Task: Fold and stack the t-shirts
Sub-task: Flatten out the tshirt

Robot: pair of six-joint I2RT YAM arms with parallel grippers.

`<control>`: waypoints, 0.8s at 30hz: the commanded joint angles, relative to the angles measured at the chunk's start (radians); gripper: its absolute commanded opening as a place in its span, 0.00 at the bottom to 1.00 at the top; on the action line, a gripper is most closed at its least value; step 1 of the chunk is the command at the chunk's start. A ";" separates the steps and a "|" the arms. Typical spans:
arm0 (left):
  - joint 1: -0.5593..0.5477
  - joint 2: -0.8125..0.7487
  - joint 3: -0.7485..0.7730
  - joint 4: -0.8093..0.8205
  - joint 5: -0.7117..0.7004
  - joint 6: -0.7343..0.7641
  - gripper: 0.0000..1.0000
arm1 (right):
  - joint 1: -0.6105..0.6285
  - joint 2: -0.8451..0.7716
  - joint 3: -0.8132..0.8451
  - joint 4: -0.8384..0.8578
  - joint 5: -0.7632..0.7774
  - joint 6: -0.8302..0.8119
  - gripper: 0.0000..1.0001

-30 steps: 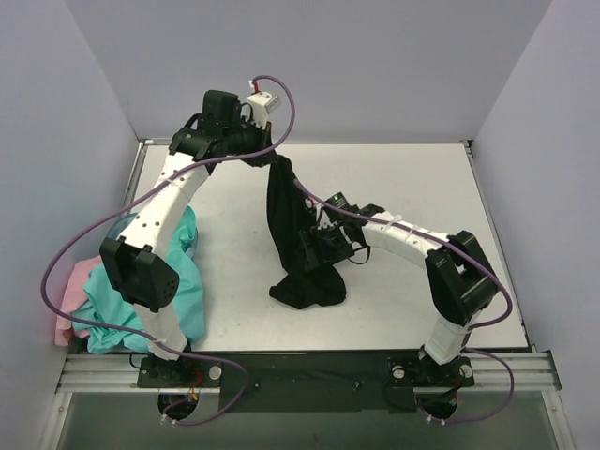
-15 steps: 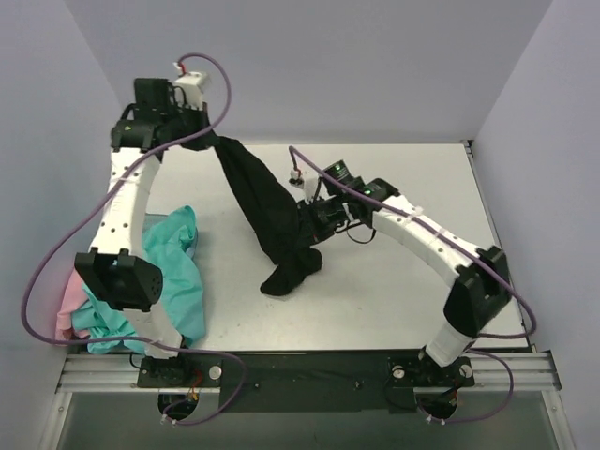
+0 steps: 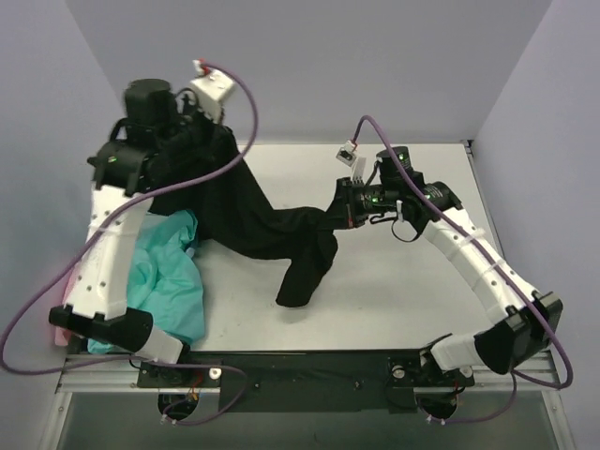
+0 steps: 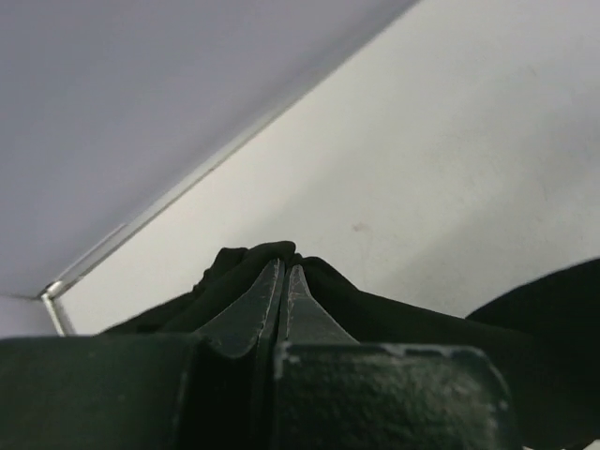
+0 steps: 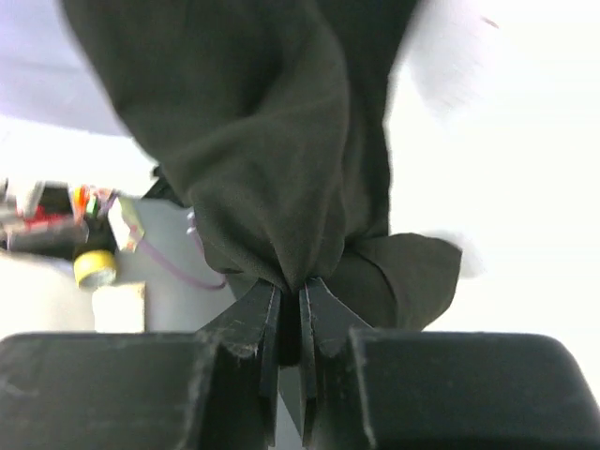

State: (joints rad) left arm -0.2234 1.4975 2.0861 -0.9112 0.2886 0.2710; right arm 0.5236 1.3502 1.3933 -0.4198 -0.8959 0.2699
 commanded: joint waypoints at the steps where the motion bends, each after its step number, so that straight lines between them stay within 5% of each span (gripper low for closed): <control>1: -0.169 0.205 -0.142 0.130 -0.095 0.173 0.03 | -0.109 0.079 -0.085 0.061 0.171 0.181 0.00; 5: -0.246 0.438 -0.107 0.231 -0.175 0.256 0.14 | -0.268 0.171 -0.155 0.061 0.268 0.282 0.00; 9: -0.272 0.646 0.050 0.227 -0.278 0.240 0.54 | -0.410 0.240 -0.201 0.056 0.428 0.262 0.00; 14: -0.275 0.736 0.299 0.074 -0.238 0.197 0.61 | -0.559 0.400 -0.088 -0.019 0.498 0.169 0.08; 17: -0.277 0.657 0.226 0.066 -0.194 0.232 0.61 | -0.603 0.495 0.004 -0.109 0.558 0.106 0.45; 21: -0.277 0.487 -0.045 0.026 -0.166 0.298 0.61 | -0.603 0.456 0.038 -0.212 0.719 0.046 0.58; 24: -0.277 0.359 -0.252 0.009 -0.140 0.324 0.61 | -0.579 0.325 -0.118 -0.209 0.785 0.075 0.70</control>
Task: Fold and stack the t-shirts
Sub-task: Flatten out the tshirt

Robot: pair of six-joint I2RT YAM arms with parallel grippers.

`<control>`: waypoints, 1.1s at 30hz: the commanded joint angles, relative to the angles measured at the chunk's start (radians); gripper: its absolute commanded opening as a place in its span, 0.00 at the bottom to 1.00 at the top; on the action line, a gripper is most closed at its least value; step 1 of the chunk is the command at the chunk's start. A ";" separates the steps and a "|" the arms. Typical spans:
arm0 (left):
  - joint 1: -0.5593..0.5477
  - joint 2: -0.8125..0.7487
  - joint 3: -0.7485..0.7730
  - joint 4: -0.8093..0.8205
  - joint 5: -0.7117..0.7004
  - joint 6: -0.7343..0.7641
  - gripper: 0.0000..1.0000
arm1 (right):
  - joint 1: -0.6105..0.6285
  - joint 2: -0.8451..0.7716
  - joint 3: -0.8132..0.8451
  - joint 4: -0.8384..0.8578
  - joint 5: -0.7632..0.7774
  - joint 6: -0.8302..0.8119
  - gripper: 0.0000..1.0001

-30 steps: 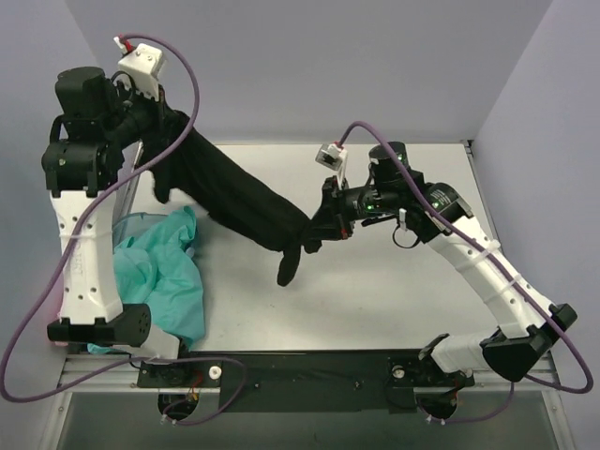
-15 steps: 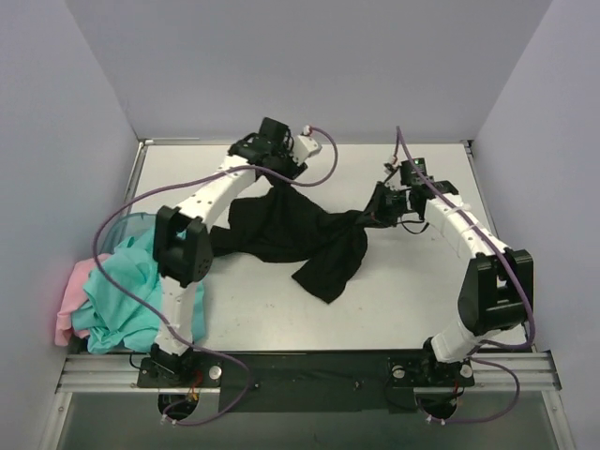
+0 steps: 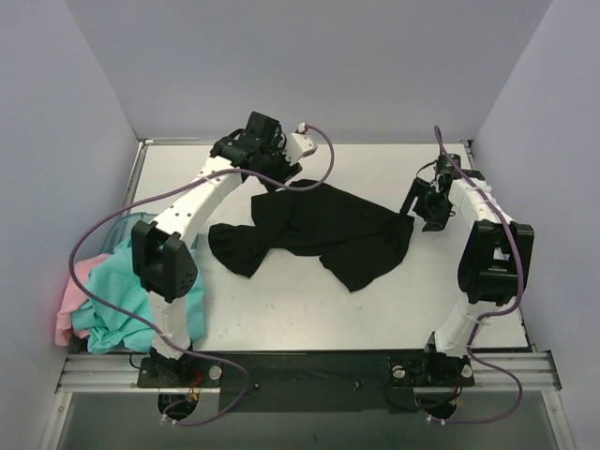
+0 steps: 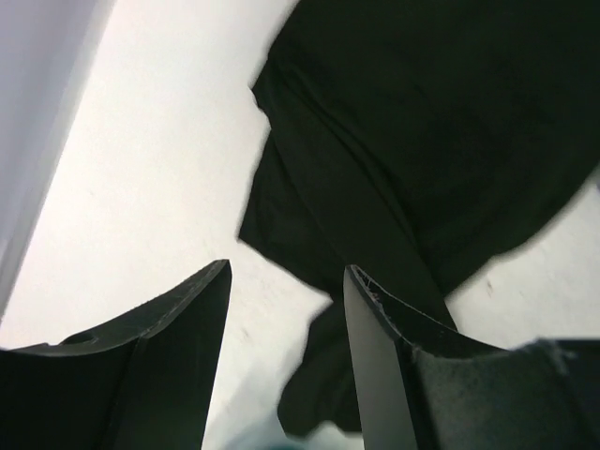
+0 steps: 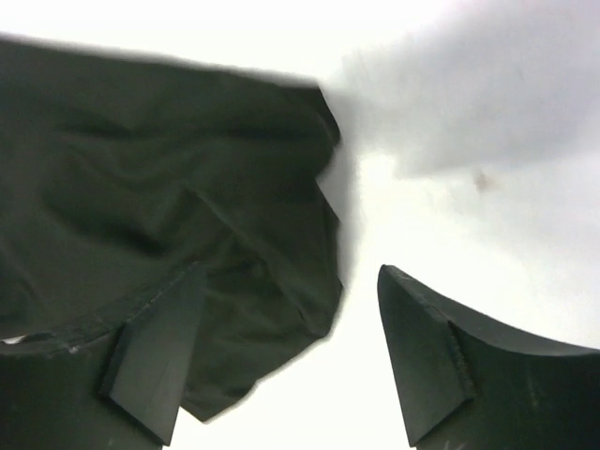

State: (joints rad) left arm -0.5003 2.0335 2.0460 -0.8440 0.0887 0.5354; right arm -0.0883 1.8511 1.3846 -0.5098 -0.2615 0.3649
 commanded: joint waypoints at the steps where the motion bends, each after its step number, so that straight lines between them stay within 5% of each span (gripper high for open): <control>1: 0.000 -0.227 -0.313 -0.059 0.066 0.055 0.61 | 0.039 -0.240 -0.148 -0.121 0.174 0.008 0.70; 9: -0.056 -0.383 -0.739 0.026 0.028 -0.043 0.67 | 0.257 -0.399 -0.495 -0.004 0.147 0.199 0.68; 17: -0.064 -0.305 -0.845 0.189 -0.118 -0.078 0.68 | 0.418 -0.222 -0.454 0.070 0.148 0.239 0.64; 20: -0.063 -0.280 -0.882 0.230 -0.151 -0.075 0.68 | 0.426 -0.176 -0.453 0.089 0.151 0.241 0.53; 24: -0.043 -0.271 -0.928 0.275 -0.201 -0.063 0.52 | 0.404 -0.179 -0.486 0.119 0.128 0.229 0.17; 26: -0.017 -0.294 -0.951 0.325 -0.220 -0.055 0.35 | 0.380 -0.202 -0.489 0.117 0.105 0.217 0.00; 28: 0.018 -0.315 -0.934 0.333 -0.228 -0.057 0.04 | 0.351 -0.251 -0.489 0.114 0.087 0.201 0.00; 33: 0.108 -0.387 -0.857 0.281 -0.089 -0.074 0.00 | 0.257 -0.372 -0.473 0.083 0.042 0.151 0.00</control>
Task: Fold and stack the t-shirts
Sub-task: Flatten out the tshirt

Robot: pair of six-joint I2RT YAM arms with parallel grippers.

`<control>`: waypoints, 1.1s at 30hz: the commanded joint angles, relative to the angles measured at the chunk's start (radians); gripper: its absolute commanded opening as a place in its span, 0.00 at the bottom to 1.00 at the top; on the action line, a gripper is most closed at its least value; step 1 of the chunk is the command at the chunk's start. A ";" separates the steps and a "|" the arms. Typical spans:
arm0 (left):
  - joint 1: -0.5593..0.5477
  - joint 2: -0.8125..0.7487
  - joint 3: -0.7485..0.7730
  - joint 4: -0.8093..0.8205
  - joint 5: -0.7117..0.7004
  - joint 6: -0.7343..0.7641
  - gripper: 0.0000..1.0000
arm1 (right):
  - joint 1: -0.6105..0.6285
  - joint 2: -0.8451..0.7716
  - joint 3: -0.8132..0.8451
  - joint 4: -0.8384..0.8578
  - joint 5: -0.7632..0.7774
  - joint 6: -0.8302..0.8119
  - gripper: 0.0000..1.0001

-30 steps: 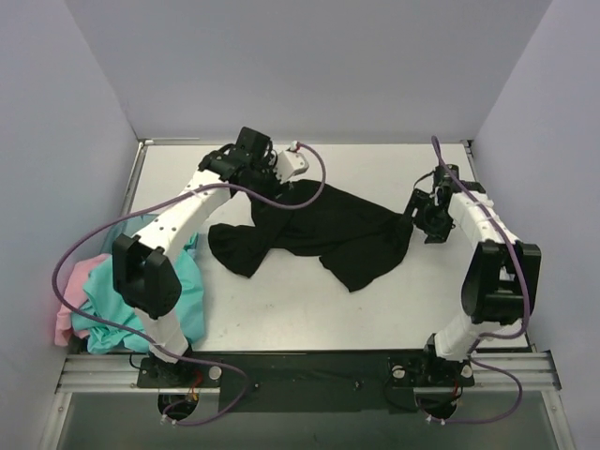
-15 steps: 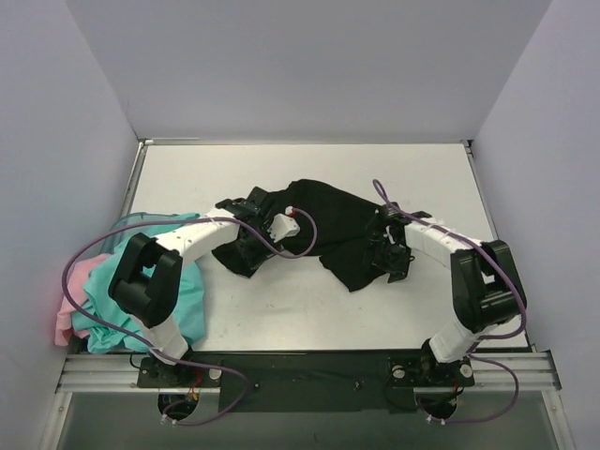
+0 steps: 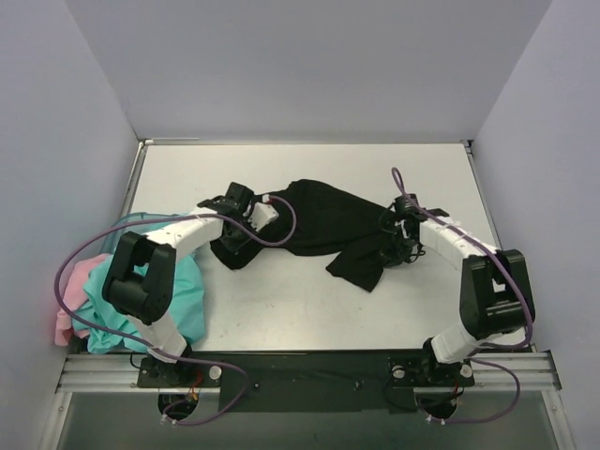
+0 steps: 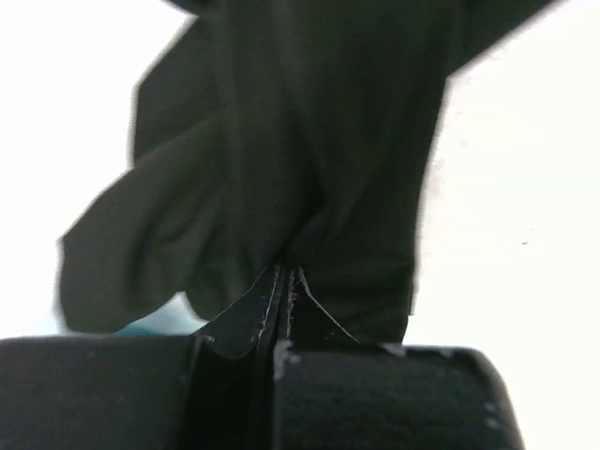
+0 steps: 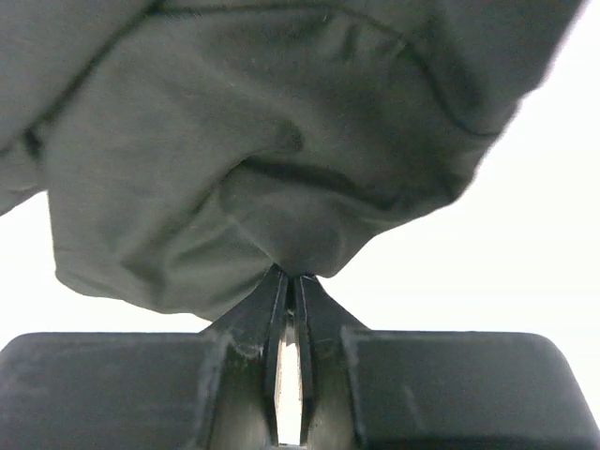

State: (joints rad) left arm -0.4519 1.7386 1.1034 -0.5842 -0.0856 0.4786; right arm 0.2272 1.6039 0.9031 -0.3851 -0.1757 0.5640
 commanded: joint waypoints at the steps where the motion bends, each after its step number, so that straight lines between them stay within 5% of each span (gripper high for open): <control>1: 0.062 -0.096 0.087 0.012 0.086 -0.012 0.00 | -0.074 -0.136 0.017 -0.047 -0.054 -0.056 0.00; 9: 0.065 -0.152 0.234 -0.123 0.135 -0.014 0.00 | -0.112 -0.245 0.114 -0.153 -0.091 -0.125 0.00; 19: 0.192 -0.182 1.005 -0.458 0.032 0.005 0.00 | -0.279 -0.501 0.523 -0.353 -0.211 -0.286 0.00; 23: 0.206 -0.163 1.191 -0.539 0.011 0.026 0.00 | -0.325 -0.550 0.686 -0.402 -0.238 -0.343 0.00; 33: 0.208 -0.093 1.113 -0.410 0.001 0.051 0.00 | -0.333 -0.570 0.766 -0.423 -0.249 -0.383 0.00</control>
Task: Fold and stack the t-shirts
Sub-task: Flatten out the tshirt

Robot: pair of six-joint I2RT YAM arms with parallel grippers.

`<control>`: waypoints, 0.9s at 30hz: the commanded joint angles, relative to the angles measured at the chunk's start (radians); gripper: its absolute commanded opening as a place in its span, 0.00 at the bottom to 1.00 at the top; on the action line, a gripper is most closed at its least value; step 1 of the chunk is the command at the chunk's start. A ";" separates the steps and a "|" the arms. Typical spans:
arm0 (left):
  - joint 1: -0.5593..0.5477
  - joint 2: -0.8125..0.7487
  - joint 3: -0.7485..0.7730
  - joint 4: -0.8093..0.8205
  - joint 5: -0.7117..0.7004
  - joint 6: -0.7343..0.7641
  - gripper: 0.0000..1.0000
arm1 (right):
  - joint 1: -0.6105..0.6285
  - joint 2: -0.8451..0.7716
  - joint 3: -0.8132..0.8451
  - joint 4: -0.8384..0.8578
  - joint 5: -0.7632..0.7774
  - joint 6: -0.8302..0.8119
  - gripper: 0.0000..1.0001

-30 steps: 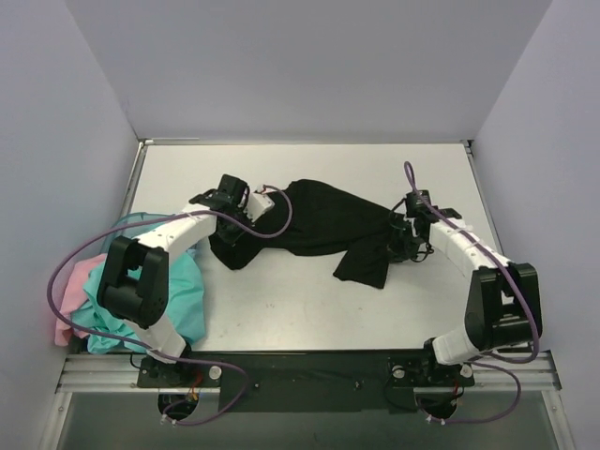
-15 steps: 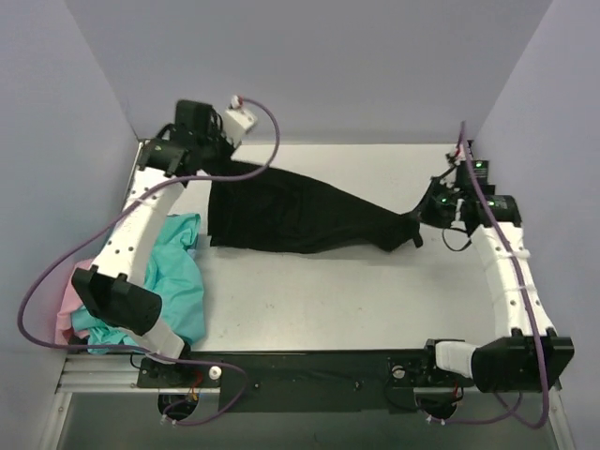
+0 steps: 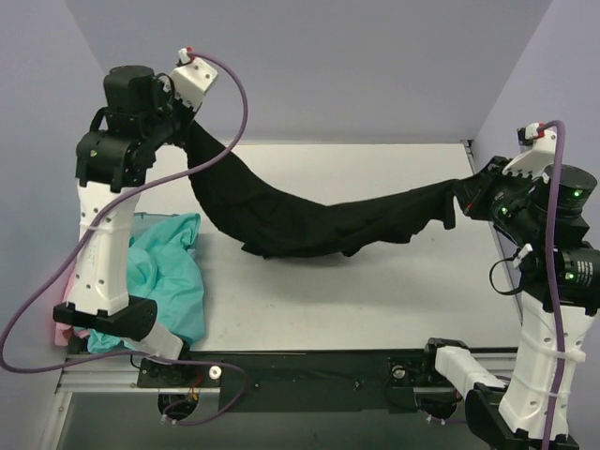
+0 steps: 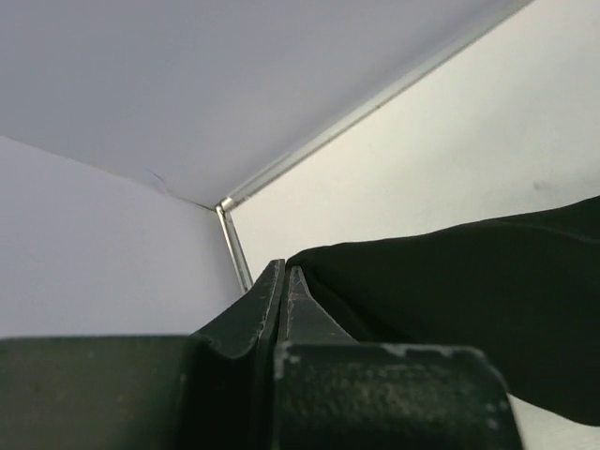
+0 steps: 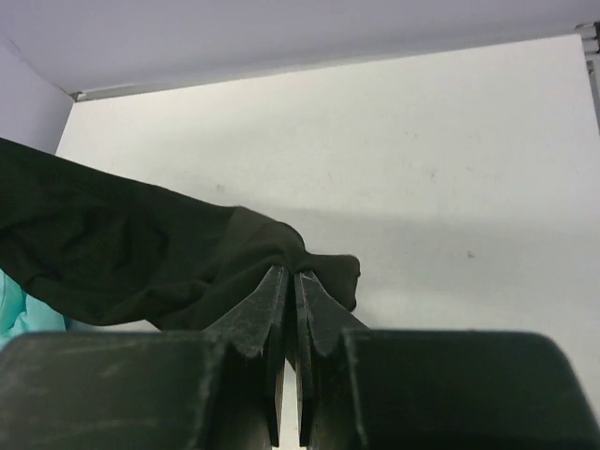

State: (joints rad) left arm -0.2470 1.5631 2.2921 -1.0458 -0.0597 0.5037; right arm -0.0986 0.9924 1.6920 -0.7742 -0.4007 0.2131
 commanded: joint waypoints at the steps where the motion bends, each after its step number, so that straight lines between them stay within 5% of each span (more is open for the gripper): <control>1: 0.003 0.093 -0.097 0.102 -0.035 0.033 0.00 | -0.007 0.045 -0.031 -0.033 -0.029 -0.035 0.00; 6: 0.002 0.303 -0.148 0.276 -0.103 0.044 0.02 | -0.007 0.138 -0.113 -0.020 -0.037 -0.055 0.00; 10: 0.000 0.596 0.068 0.264 -0.173 -0.017 0.08 | -0.009 0.253 -0.155 0.007 0.016 -0.043 0.00; 13: -0.021 0.834 0.391 0.118 -0.174 -0.045 0.52 | -0.012 0.334 -0.169 0.009 0.023 -0.018 0.00; 16: -0.055 0.856 0.488 -0.002 -0.051 -0.073 0.59 | -0.015 0.365 -0.184 0.009 0.004 -0.008 0.00; 18: -0.075 0.752 0.355 0.036 0.056 -0.085 0.60 | -0.013 0.373 -0.201 0.013 -0.006 -0.006 0.00; 23: -0.179 0.288 -0.326 0.226 0.310 0.031 0.52 | -0.015 0.377 -0.239 0.023 -0.003 0.000 0.00; 27: -0.334 0.101 -0.704 0.161 0.386 0.180 0.46 | -0.015 0.374 -0.275 0.033 -0.015 0.006 0.00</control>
State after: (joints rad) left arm -0.4595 1.8599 1.8153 -0.8833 0.1413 0.5293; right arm -0.1062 1.3949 1.4479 -0.7494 -0.4023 0.2081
